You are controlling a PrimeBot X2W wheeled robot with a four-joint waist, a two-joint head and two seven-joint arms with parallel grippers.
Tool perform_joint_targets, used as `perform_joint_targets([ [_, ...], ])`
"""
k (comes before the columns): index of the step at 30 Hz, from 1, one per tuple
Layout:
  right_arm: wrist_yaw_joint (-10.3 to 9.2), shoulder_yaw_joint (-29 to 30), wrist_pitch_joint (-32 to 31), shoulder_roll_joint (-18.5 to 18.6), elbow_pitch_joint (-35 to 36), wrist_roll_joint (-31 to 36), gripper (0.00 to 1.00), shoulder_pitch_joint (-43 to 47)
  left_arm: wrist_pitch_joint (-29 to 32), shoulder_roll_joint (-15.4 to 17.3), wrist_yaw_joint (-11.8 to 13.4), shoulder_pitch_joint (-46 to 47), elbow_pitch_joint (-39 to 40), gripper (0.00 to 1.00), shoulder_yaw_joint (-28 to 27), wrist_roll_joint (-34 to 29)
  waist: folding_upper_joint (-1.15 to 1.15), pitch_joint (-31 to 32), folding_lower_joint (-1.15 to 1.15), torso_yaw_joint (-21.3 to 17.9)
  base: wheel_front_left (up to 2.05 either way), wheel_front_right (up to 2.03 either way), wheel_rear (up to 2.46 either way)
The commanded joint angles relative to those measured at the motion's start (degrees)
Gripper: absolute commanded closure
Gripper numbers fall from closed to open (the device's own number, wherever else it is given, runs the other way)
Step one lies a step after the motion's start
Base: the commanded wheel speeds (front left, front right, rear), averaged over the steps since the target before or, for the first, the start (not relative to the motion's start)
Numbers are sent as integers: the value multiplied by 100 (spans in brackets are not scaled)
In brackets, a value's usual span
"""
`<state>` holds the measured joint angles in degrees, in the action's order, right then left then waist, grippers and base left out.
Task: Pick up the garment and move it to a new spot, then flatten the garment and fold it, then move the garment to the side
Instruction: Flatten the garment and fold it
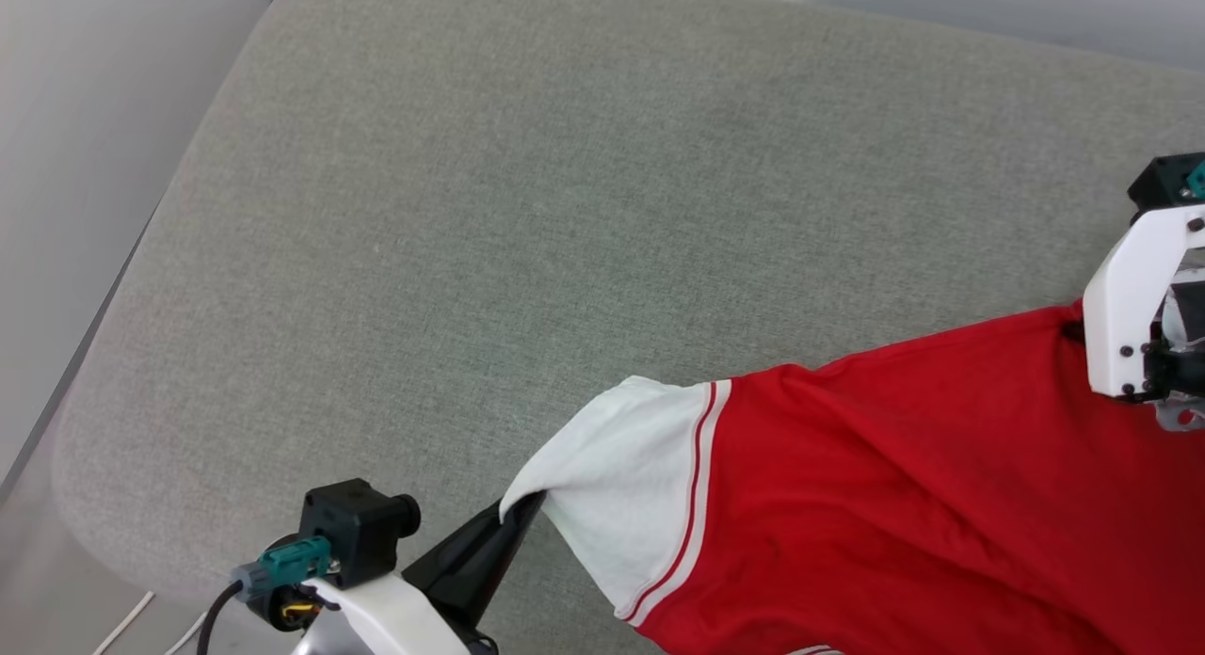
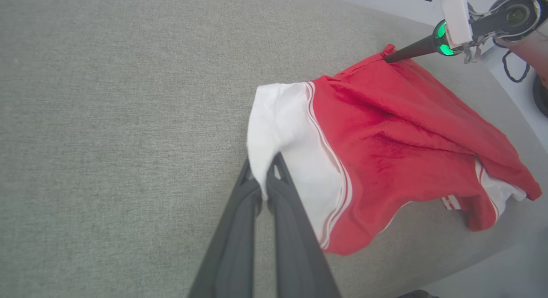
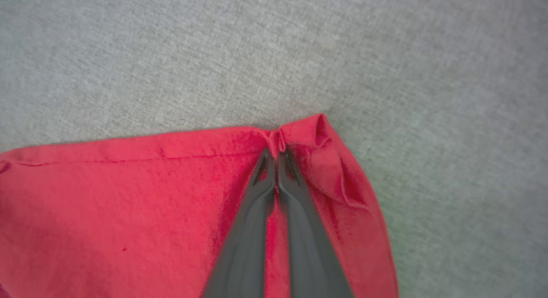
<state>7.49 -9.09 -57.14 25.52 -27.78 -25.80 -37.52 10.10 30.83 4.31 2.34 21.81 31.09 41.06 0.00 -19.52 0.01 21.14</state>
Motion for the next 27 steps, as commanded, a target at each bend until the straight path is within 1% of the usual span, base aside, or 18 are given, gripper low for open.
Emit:
perform_joint_targets([
  [1,-1,-92,70,-45,-131,-70,100,254,-29,60,31,-13,8,100,-57,-16,0,216,-1,-173,0,0,0],
  [2,-1,-92,70,-45,-131,-70,100,254,-29,60,31,-13,8,100,-57,-16,0,216,-1,-173,0,0,0],
  [9,-1,-130,644,10,1,-421,100,152,-7,252,151,-84,88,100,-245,-18,0,831,-1,-605,0,0,0],
  [16,-1,-218,1039,156,360,-834,100,247,-88,490,319,-101,298,100,-570,-79,0,1471,-1,-1165,0,0,0],
  [18,-1,-221,1143,228,548,-947,100,298,-107,618,401,-52,376,100,-679,-213,0,1637,-1,-1322,0,0,0],
  [23,-1,-67,1299,434,1237,-1232,100,480,-125,763,537,131,704,100,-922,-331,0,1909,-1,-1651,0,0,0],
  [27,-1,123,1379,482,1976,-1331,100,606,-386,836,716,330,962,100,-1322,-519,0,2032,-1,-1930,0,0,0],
])
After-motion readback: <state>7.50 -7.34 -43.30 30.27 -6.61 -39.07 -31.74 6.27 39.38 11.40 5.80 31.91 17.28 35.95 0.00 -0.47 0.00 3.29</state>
